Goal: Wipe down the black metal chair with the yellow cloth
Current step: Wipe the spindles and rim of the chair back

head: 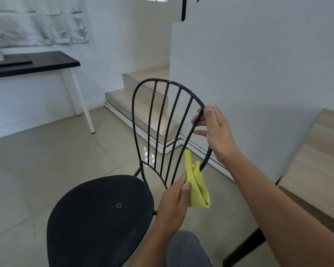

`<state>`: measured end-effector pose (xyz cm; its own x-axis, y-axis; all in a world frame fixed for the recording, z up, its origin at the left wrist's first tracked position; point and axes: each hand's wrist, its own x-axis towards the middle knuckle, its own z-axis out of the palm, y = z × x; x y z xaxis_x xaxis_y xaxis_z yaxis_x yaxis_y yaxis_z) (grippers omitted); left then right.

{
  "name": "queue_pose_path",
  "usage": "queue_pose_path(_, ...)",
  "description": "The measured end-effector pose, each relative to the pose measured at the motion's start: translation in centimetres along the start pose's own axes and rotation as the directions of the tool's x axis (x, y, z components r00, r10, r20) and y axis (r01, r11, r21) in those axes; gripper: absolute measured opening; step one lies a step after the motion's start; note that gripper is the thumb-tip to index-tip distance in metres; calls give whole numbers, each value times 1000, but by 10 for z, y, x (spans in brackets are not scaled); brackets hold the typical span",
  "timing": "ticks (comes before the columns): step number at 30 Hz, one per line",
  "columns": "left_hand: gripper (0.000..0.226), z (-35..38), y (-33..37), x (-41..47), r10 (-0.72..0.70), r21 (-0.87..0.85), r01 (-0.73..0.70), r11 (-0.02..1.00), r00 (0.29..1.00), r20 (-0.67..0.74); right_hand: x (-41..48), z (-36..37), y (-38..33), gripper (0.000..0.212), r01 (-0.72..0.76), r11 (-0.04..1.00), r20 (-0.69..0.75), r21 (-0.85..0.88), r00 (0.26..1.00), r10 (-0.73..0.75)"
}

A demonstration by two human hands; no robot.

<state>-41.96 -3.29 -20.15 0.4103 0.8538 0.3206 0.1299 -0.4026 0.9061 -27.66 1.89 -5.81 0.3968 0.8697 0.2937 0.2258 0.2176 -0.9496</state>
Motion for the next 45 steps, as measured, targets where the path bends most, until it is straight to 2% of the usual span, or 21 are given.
queue_pose_path(3,23,4,-2,9,-16,48,21,999,996,-86,0,0,0,28,-5,1000,-4,-9,1000,5)
queue_pose_path(7,5,8,-16,9,-102,109,110,988,992,-77,0,0,-1,28,-3,1000,-4,-20,1000,3)
queue_pose_path(10,9,5,-22,8,-125,118,130,984,991,-49,0,1,0,28,-8,1000,-6,-15,1000,8)
queue_pose_path(12,17,4,-21,11,-80,151,81,985,997,-15,-1,0,0,28,-11,1000,-6,-10,1000,11)
queue_pose_path(14,13,7,-22,14,-55,203,52,978,999,5,-1,1,0,30,-12,1000,-5,-4,1000,12)
queue_pose_path(16,9,12,-23,13,-72,237,70,969,997,-1,-1,1,1,30,-13,1000,-6,4,1000,13)
queue_pose_path(22,15,23,-36,13,-144,288,145,947,989,-25,0,0,2,31,-13,1000,-3,0,1000,13)
queue_pose_path(27,16,25,-21,18,-48,256,53,965,998,-27,0,1,2,32,-2,1000,2,4,1000,2)
queue_pose_path(32,15,17,-45,7,-270,309,252,917,963,15,3,-6,-2,30,29,996,72,-89,997,-22)
queue_pose_path(34,14,13,-45,8,-263,344,235,909,964,37,10,-8,-7,38,50,987,143,-156,989,-28)
queue_pose_path(38,13,16,-35,12,-177,362,155,919,984,27,27,-9,-19,31,-11,991,256,-135,966,46)
queue_pose_path(43,19,14,-53,7,-303,389,258,884,951,57,27,-8,-20,28,-31,990,260,-136,963,66)
queue_pose_path(45,19,12,-52,8,-305,392,258,883,950,62,27,-7,-20,26,-21,988,255,-152,965,60)
